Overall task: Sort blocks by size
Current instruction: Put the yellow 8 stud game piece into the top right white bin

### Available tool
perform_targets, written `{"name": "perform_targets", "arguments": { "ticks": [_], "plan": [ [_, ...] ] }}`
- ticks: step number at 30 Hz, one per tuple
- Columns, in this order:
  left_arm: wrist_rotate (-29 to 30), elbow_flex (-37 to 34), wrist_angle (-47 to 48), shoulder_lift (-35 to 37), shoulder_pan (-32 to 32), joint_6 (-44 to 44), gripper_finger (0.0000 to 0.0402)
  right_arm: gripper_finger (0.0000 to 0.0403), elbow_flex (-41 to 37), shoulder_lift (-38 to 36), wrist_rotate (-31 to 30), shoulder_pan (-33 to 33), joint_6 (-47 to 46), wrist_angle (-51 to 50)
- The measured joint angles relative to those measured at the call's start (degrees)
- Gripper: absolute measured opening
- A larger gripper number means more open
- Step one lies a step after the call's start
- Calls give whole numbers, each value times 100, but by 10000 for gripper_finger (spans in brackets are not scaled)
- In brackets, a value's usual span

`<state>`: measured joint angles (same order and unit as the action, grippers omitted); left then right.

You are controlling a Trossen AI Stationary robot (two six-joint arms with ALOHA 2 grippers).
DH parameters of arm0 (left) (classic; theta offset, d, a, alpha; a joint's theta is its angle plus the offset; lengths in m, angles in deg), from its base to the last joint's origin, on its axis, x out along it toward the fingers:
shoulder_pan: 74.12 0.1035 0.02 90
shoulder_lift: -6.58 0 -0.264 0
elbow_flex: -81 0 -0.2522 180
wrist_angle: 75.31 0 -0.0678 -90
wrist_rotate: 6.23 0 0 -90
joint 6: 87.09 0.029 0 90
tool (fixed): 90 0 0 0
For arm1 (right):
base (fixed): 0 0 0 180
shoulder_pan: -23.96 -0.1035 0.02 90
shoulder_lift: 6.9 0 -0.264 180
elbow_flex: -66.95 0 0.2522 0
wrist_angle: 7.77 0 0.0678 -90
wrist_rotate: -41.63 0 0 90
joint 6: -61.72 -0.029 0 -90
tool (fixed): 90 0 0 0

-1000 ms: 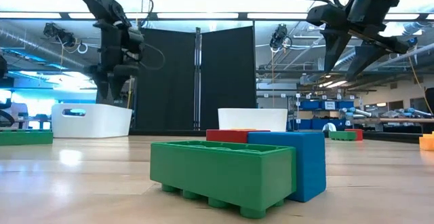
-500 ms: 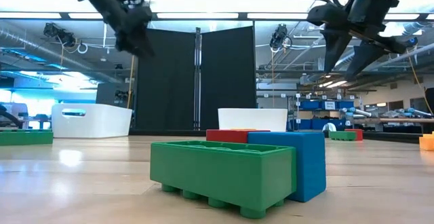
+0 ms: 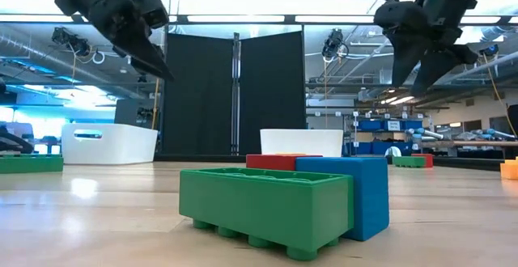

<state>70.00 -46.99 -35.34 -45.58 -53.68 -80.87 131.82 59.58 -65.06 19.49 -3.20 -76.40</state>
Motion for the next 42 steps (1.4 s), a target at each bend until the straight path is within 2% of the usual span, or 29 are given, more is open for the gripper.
{"name": "perform_targets", "arguments": {
  "ticks": [3,6,12,16,20,25,30,34,38,42],
  "plan": [
    [55,-108,-491,2,-496,-386,250,241,0,0,168,2,474,-2],
    [389,-112,-927,-3,-998,-497,250,248,0,-2,260,-4,758,-2],
    [1085,-109,-1527,-84,-1814,-710,250,302,0,0,677,-162,1256,-22],
    [1105,-115,-1579,-203,-2194,-1130,250,350,0,0,603,-338,1172,-99],
    [1109,-114,-1691,-400,-2532,-1577,250,380,0,-2,453,-472,887,-108],
    [1114,-109,-2142,-812,-2883,-1700,250,398,0,0,477,-650,1517,-142],
    [1117,-110,-2620,-1249,-3104,-1863,250,397,0,0,477,-996,1955,-438],
    [1120,-110,-3042,-1495,-3197,-2167,250,390,0,-2,407,-1424,1329,-1056],
    [1118,-110,-3265,-1576,-3265,-2139,250,387,2,17,451,-1904,-42,-1634],
    [1123,-110,-3250,-1576,-3256,-2089,250,386,55,267,873,-2398,-1371,-1975]
  ]
}}
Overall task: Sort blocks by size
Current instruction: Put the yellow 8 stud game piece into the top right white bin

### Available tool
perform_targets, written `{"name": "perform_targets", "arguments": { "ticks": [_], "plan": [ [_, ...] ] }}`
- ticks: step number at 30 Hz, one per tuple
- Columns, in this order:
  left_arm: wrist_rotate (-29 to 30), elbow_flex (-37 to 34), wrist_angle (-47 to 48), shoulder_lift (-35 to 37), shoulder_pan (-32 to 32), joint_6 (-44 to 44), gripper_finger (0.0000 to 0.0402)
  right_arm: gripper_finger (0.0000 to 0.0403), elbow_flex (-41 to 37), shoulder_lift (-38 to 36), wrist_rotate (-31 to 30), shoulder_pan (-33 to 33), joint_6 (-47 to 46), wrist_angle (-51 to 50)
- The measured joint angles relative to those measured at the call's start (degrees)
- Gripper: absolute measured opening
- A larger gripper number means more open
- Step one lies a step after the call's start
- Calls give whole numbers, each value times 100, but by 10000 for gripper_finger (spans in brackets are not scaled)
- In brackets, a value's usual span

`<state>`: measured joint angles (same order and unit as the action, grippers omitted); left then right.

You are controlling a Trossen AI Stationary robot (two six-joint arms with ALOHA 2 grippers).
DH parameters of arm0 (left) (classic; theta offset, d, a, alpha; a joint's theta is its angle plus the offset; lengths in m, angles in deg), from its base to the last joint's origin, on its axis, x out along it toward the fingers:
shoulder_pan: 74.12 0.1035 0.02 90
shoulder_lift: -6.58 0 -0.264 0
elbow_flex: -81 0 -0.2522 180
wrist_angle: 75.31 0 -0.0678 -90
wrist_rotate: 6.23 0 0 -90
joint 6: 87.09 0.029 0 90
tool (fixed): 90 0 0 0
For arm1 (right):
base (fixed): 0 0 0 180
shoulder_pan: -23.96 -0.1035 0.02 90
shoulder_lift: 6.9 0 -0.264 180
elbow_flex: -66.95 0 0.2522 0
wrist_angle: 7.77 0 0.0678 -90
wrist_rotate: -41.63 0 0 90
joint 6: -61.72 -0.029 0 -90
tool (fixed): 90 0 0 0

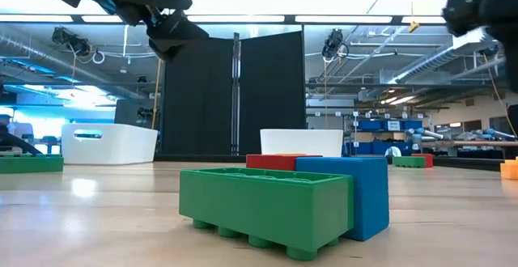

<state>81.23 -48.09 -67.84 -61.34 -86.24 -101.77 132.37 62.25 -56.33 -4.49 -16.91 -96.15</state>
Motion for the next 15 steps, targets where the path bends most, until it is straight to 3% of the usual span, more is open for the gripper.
{"name": "perform_targets", "arguments": {
  "ticks": [11,15],
  "plan": [
    [-2,0,68,0,-2,112,250,385,486,1409,1301,-973,-2606,-39],
    [-4,0,127,0,-2,114,250,385,682,1750,1407,-1201,-3440,353]
  ]
}}
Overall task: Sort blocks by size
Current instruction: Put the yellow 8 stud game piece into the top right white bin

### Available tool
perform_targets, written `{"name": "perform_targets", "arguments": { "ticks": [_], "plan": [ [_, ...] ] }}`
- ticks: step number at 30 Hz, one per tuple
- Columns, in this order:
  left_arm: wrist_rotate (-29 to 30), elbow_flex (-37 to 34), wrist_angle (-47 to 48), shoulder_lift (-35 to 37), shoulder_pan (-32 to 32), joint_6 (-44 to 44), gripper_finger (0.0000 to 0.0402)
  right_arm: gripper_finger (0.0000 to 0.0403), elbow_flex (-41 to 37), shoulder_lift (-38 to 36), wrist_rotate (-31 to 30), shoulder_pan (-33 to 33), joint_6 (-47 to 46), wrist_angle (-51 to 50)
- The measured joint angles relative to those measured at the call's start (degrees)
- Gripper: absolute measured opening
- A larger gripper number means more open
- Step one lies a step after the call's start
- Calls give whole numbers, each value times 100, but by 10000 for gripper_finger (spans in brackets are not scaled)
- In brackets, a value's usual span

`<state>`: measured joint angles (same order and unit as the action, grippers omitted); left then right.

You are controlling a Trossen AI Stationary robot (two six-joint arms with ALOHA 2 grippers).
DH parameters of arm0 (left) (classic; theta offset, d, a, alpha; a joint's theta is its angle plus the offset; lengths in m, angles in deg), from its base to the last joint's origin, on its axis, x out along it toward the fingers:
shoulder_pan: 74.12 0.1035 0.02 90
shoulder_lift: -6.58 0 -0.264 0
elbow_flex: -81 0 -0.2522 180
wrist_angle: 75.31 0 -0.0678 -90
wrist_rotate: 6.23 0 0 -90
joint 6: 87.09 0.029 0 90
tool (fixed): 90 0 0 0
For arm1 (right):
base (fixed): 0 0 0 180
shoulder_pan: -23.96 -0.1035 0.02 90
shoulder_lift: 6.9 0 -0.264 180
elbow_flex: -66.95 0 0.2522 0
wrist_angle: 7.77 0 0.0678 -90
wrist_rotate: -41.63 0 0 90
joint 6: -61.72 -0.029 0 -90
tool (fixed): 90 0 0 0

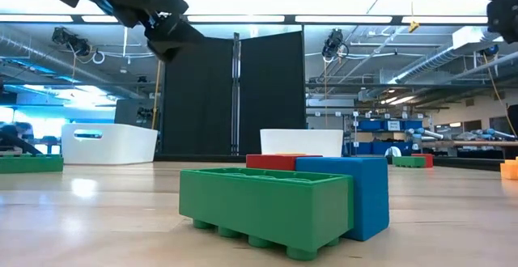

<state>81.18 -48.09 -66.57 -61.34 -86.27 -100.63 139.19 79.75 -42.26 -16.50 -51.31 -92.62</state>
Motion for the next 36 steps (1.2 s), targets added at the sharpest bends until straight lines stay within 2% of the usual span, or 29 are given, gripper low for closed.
{"name": "perform_targets", "arguments": {
  "ticks": [13,19,29,36],
  "plan": [
    [-643,0,29,0,-2,138,250,385,74,1004,150,-727,-1894,2618],
    [-715,0,25,2,-2,137,250,378,74,1427,193,-827,-1939,3456],
    [-715,0,24,2,-3,142,250,376,71,1548,235,-867,-1551,3595],
    [-713,0,25,2,-2,231,250,374,71,1548,296,-975,-1140,4204]
  ]
}}
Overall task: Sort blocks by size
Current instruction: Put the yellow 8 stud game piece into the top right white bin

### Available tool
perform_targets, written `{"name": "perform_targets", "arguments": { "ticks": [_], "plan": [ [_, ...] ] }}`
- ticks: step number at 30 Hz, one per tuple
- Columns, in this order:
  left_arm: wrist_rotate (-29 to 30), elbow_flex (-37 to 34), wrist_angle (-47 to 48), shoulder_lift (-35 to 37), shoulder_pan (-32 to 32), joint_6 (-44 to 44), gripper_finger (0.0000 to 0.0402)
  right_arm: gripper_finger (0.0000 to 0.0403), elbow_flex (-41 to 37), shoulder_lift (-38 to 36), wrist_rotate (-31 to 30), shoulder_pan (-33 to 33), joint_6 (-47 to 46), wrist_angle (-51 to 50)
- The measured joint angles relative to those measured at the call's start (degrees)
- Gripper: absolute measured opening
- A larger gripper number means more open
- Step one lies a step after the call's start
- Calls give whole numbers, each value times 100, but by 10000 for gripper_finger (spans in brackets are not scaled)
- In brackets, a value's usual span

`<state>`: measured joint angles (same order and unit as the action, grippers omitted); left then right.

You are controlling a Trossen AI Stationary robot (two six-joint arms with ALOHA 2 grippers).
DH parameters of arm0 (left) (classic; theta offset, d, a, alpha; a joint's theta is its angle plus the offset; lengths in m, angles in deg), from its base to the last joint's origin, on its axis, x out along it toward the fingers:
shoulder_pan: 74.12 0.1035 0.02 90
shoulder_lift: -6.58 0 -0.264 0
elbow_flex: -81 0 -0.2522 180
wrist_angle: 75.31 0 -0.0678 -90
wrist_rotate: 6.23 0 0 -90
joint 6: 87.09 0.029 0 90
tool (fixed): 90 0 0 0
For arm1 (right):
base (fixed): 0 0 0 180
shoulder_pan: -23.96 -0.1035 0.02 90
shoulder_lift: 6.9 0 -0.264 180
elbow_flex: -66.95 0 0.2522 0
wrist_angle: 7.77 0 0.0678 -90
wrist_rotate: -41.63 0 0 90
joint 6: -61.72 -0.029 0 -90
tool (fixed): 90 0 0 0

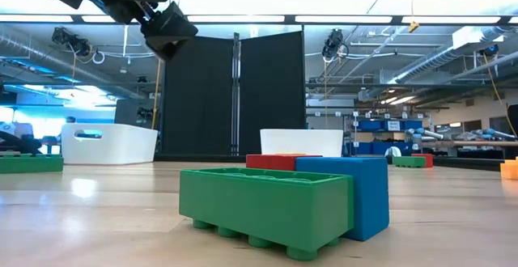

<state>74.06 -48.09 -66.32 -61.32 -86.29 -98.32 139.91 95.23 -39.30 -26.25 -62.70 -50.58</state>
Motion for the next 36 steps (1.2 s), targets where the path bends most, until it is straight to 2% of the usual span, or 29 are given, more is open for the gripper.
{"name": "perform_targets", "arguments": {
  "ticks": [6,11,25,36],
  "plan": [
    [2,0,-2,0,0,68,250,369,-2,0,415,-77,108,-294],
    [4,0,-2,0,0,68,250,347,-2,-2,480,-97,162,-233],
    [16,0,0,0,-1,209,250,260,-2,-2,468,-95,160,-336],
    [39,0,0,0,0,221,250,158,-2,-11,362,-95,135,-368]
  ]
}}
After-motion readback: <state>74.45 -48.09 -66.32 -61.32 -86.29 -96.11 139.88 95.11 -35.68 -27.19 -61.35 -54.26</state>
